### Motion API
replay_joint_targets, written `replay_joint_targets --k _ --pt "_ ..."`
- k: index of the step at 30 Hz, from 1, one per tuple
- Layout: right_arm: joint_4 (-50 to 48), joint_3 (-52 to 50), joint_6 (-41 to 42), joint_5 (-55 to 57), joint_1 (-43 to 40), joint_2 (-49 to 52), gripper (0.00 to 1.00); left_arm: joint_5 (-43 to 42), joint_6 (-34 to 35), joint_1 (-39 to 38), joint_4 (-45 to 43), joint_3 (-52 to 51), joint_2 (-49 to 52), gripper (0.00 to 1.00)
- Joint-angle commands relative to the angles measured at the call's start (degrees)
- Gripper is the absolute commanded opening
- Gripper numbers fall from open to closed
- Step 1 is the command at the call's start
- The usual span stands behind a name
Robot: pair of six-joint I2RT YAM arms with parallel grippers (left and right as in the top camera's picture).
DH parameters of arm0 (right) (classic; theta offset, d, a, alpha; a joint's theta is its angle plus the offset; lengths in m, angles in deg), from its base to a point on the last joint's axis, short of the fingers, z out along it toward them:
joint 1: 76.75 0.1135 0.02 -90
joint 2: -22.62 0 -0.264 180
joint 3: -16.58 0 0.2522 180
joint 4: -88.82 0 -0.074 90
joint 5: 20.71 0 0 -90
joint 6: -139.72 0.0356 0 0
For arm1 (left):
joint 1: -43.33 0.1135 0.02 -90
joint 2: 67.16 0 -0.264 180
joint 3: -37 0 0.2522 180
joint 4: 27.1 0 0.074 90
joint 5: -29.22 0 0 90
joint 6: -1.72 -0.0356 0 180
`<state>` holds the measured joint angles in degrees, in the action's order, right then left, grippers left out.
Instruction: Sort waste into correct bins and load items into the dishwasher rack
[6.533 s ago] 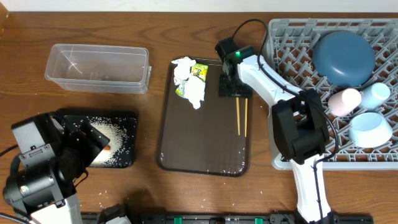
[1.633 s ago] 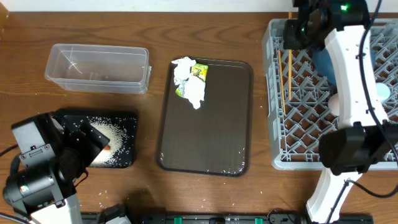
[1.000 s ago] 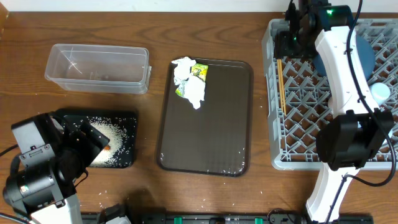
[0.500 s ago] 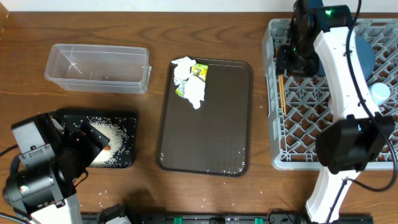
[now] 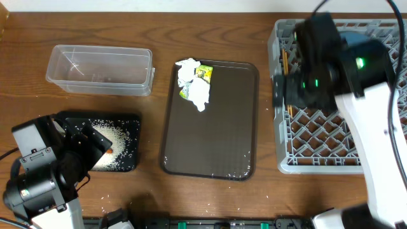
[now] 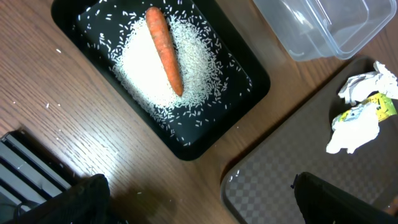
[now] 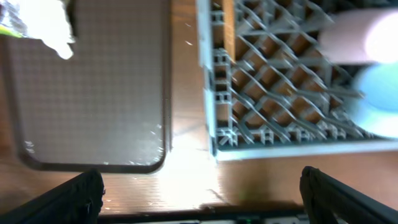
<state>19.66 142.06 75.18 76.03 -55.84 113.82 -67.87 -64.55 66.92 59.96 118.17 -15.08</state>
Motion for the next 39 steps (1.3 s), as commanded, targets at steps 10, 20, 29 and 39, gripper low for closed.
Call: replay_joint_targets --k 10,20,29,39 --pt "-10.40 -29.57 7.08 12.46 -12.90 -16.26 0.99 0.70 -0.57 0.24 0.20 -0.02 0.00 0.97" --pt "-18.64 -44.11 9.09 -1.88 -26.64 -16.20 0.99 0.70 -0.57 0.22 0.20 -0.02 0.00 0.97" --pt "-23.54 -49.72 11.78 -12.15 -26.84 -16.20 0.99 0.70 -0.57 0.22 0.20 -0.02 0.00 0.96" --pt "-23.63 -49.77 11.78 -12.15 -26.84 -16.20 0.99 0.70 -0.57 0.22 0.20 -0.02 0.00 0.97"
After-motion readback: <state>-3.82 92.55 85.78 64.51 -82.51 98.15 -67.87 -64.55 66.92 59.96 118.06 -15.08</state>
